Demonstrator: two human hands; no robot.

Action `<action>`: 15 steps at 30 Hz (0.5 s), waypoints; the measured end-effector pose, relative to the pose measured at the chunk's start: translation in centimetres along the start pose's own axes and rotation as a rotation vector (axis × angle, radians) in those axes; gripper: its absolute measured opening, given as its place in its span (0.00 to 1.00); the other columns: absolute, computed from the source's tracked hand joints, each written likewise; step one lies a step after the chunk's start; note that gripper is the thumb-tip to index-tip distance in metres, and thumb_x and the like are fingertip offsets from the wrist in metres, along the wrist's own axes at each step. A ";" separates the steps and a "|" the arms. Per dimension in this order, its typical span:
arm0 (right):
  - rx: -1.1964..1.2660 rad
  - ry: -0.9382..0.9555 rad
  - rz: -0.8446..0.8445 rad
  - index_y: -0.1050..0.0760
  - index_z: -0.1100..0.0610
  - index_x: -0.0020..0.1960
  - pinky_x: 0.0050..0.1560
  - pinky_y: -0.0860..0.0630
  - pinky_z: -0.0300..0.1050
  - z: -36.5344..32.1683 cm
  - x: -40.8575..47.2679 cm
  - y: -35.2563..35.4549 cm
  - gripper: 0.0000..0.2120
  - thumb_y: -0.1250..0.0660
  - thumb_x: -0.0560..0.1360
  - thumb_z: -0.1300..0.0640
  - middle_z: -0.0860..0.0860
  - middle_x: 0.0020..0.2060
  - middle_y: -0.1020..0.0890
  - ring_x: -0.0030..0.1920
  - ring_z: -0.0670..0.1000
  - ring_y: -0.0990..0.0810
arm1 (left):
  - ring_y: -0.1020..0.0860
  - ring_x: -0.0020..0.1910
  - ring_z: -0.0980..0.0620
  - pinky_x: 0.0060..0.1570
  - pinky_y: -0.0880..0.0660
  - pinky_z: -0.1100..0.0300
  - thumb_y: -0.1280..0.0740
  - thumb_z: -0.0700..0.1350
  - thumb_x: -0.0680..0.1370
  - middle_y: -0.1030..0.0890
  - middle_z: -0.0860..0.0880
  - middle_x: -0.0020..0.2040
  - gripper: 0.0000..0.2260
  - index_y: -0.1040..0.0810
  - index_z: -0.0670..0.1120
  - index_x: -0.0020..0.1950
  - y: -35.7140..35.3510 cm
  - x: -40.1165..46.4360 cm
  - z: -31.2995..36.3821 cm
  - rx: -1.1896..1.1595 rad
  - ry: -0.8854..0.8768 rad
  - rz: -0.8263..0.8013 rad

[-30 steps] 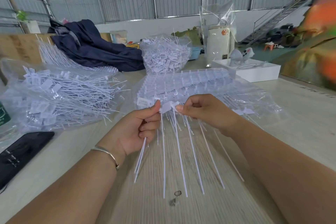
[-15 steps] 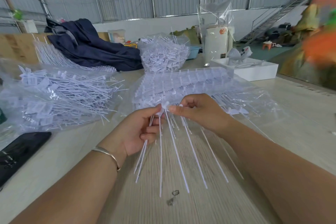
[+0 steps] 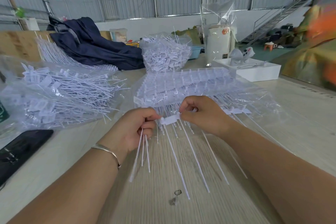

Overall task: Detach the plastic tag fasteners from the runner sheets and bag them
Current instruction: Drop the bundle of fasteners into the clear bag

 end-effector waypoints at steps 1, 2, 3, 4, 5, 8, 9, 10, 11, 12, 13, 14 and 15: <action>0.000 0.000 -0.003 0.21 0.49 0.37 0.38 0.33 0.36 0.0 0.0 0.0 0.05 0.29 0.70 0.57 0.42 0.31 0.24 0.29 0.38 0.29 | 0.43 0.18 0.59 0.17 0.49 0.69 0.40 0.30 0.75 0.39 0.52 0.27 0.16 0.39 0.47 0.33 0.2 0.0 -0.1 0.001 0.008 0.017; 0.004 0.001 -0.002 0.21 0.49 0.36 0.38 0.32 0.37 0.0 0.0 0.0 0.06 0.29 0.70 0.58 0.41 0.30 0.24 0.29 0.38 0.29 | 0.43 0.18 0.59 0.17 0.49 0.68 0.40 0.31 0.74 0.39 0.52 0.28 0.16 0.39 0.47 0.33 0.4 0.1 -0.2 0.007 0.020 0.027; 0.012 0.003 0.001 0.21 0.50 0.37 0.38 0.32 0.37 -0.1 0.0 0.0 0.06 0.30 0.70 0.59 0.40 0.29 0.25 0.29 0.38 0.29 | 0.43 0.18 0.59 0.16 0.49 0.69 0.39 0.32 0.75 0.38 0.51 0.28 0.15 0.38 0.47 0.34 0.4 0.1 -0.3 0.012 0.036 0.029; 0.020 0.005 0.004 0.21 0.51 0.37 0.38 0.32 0.37 -0.1 0.0 0.1 0.05 0.30 0.70 0.59 0.39 0.28 0.25 0.28 0.38 0.29 | 0.42 0.18 0.59 0.16 0.48 0.69 0.39 0.33 0.75 0.37 0.51 0.28 0.13 0.36 0.47 0.35 0.3 0.1 -0.5 0.012 0.054 0.023; 0.025 0.007 0.007 0.21 0.51 0.37 0.38 0.32 0.37 -0.1 0.0 0.1 0.05 0.30 0.71 0.59 0.39 0.27 0.25 0.28 0.38 0.29 | 0.42 0.18 0.59 0.15 0.48 0.69 0.38 0.36 0.77 0.35 0.51 0.28 0.12 0.34 0.46 0.36 0.1 0.1 -0.7 0.002 0.074 0.008; 0.031 0.017 0.004 0.21 0.51 0.37 0.37 0.33 0.34 -0.2 0.0 0.1 0.06 0.30 0.72 0.58 0.37 0.27 0.25 0.29 0.37 0.29 | 0.40 0.17 0.59 0.15 0.46 0.70 0.36 0.46 0.79 0.31 0.50 0.28 0.12 0.31 0.45 0.38 -0.5 -0.1 -1.1 -0.036 0.127 -0.036; 0.033 0.019 0.002 0.21 0.51 0.37 0.37 0.34 0.34 -0.3 0.0 0.1 0.06 0.30 0.72 0.58 0.37 0.26 0.25 0.29 0.37 0.29 | 0.40 0.17 0.59 0.15 0.46 0.70 0.36 0.49 0.80 0.31 0.50 0.27 0.13 0.31 0.45 0.38 -0.6 -0.1 -1.3 -0.031 0.136 -0.045; 0.034 0.019 0.002 0.21 0.51 0.38 0.37 0.34 0.34 -0.3 0.0 0.1 0.05 0.29 0.72 0.58 0.37 0.27 0.25 0.29 0.37 0.29 | 0.41 0.17 0.59 0.16 0.46 0.69 0.36 0.52 0.79 0.31 0.50 0.27 0.14 0.30 0.45 0.39 -0.8 -0.1 -1.4 -0.011 0.142 -0.057; 0.033 0.016 0.005 0.20 0.52 0.39 0.38 0.34 0.34 -0.3 0.0 0.1 0.05 0.29 0.72 0.58 0.38 0.27 0.25 0.29 0.37 0.29 | 0.41 0.17 0.59 0.16 0.46 0.69 0.35 0.54 0.78 0.31 0.50 0.27 0.15 0.30 0.45 0.40 -1.0 -0.2 -1.4 0.016 0.143 -0.070; 0.030 0.013 0.007 0.20 0.52 0.39 0.39 0.34 0.35 -0.4 0.0 0.1 0.04 0.29 0.72 0.58 0.40 0.29 0.25 0.30 0.37 0.29 | 0.41 0.18 0.58 0.16 0.46 0.69 0.33 0.56 0.76 0.32 0.50 0.28 0.15 0.31 0.46 0.40 -1.2 -0.3 -1.4 0.047 0.138 -0.082; 0.026 0.014 0.011 0.20 0.52 0.40 0.39 0.33 0.36 -0.5 -0.1 0.2 0.04 0.29 0.73 0.58 0.41 0.30 0.24 0.30 0.38 0.28 | 0.41 0.18 0.58 0.16 0.46 0.69 0.30 0.57 0.73 0.33 0.51 0.29 0.16 0.30 0.46 0.40 -1.4 -0.4 -1.3 0.083 0.121 -0.090; 0.019 0.018 0.015 0.20 0.52 0.40 0.40 0.33 0.37 -0.6 -0.1 0.2 0.04 0.29 0.73 0.58 0.42 0.31 0.24 0.31 0.38 0.28 | 0.42 0.19 0.59 0.16 0.46 0.69 0.28 0.57 0.69 0.33 0.51 0.29 0.16 0.29 0.47 0.39 -1.5 -0.5 -1.1 0.127 0.096 -0.095; 0.005 0.023 0.018 0.20 0.52 0.40 0.41 0.32 0.38 -0.7 -0.2 0.3 0.03 0.29 0.73 0.58 0.42 0.32 0.24 0.31 0.39 0.28 | 0.42 0.20 0.59 0.16 0.46 0.68 0.26 0.55 0.67 0.34 0.52 0.29 0.15 0.28 0.48 0.37 -1.6 -0.7 -0.9 0.177 0.069 -0.100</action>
Point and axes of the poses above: each hand's wrist, its own x-axis towards the middle knuckle, its own y-axis out of the back of the hand, z = x × y, the point moved 8 cm from there along x, towards the middle knuckle
